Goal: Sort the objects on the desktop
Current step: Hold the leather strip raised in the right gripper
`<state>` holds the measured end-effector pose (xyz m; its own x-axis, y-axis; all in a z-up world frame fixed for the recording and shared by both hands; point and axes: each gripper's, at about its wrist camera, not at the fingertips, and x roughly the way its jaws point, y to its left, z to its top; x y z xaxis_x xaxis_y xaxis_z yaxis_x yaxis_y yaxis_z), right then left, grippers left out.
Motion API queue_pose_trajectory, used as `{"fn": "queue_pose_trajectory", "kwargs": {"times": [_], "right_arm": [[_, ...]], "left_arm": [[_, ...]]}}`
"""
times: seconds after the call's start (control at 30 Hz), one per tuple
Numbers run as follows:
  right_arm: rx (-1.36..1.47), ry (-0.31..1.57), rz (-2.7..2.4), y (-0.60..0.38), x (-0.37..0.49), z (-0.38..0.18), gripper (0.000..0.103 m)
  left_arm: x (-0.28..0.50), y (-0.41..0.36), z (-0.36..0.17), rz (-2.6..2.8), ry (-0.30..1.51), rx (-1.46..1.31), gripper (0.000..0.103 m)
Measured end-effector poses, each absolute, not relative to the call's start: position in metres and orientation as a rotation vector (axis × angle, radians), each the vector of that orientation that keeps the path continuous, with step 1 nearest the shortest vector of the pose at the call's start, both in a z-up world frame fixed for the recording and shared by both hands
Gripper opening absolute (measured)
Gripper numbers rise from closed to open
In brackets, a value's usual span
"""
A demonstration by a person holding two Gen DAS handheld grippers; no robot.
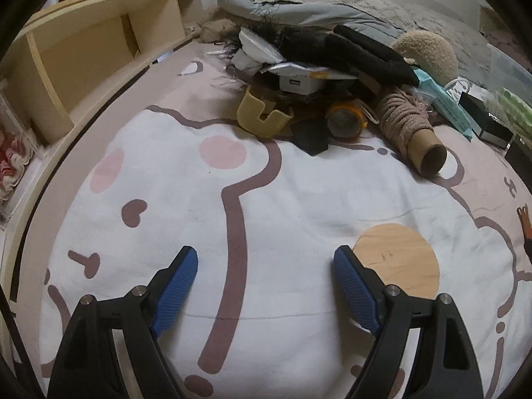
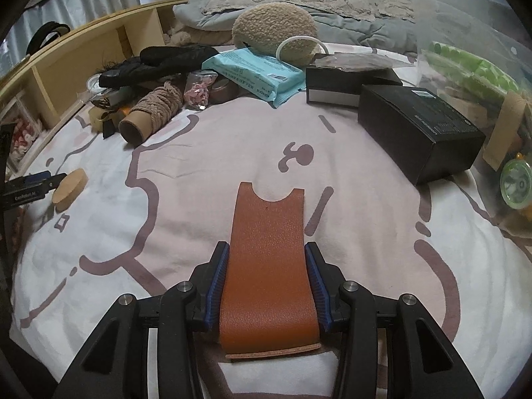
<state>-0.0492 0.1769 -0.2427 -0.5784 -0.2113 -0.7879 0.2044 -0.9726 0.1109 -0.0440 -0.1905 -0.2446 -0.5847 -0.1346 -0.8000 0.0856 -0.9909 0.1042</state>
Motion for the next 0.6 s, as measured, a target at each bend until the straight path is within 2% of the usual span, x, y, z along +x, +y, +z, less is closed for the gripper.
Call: {"fn": "queue_pose_trajectory", "kwargs": {"times": [0.6], "right_arm": [[1.289,0.021,-2.612,0.173,-0.049,-0.245,0.047]], "left_arm": [[-0.043,-0.170,-0.247,-2.724,-0.201,1.352,0.083]]}}
